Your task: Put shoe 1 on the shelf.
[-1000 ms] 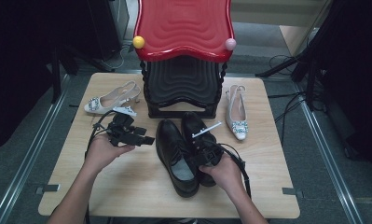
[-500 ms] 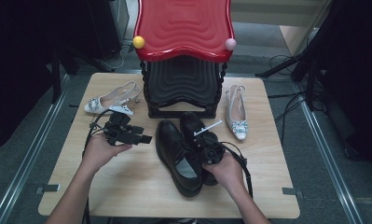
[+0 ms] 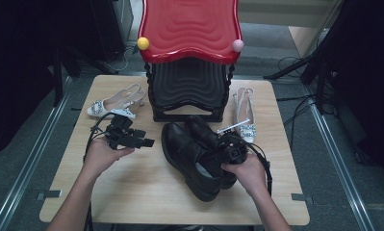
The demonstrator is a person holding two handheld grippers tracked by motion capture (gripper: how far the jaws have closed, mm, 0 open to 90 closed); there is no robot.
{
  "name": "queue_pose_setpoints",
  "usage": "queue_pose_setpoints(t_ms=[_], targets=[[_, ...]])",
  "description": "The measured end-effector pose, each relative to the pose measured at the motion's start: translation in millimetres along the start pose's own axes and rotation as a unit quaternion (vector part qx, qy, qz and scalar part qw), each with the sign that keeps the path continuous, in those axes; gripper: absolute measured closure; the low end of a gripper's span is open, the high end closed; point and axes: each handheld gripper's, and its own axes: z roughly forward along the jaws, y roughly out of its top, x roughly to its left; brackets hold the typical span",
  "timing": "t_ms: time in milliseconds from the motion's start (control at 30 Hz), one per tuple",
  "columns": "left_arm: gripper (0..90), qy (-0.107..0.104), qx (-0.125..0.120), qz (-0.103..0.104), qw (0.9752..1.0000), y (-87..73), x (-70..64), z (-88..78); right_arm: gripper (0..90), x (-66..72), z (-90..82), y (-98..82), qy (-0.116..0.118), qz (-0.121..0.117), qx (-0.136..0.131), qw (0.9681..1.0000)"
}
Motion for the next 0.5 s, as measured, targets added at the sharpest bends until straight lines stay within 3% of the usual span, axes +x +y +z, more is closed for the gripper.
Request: queue_pose_setpoints(t_ms=[167, 267, 500], targets=[[36.9, 0.007, 0.007, 0.009, 0.9999, -1.1, -1.6, 2.3, 83.2, 0.5, -16.6, -6.1, 0.032, 0.007, -0.013, 0.9994], [36.9, 0.006, 0.008, 0.008, 0.9999, -1.1, -1.3, 3.5, 83.1, 3.1, -34.2, -9.5, 0.047, 0.006, -0.035, 0.9982], [36.9, 0.001, 0.01, 0.014, 0.9999, -0.8, -3.6, 5.6, 83.0, 12.4, -68.2, -1.9, 0.056, -0.004, -0.079, 0.9953]])
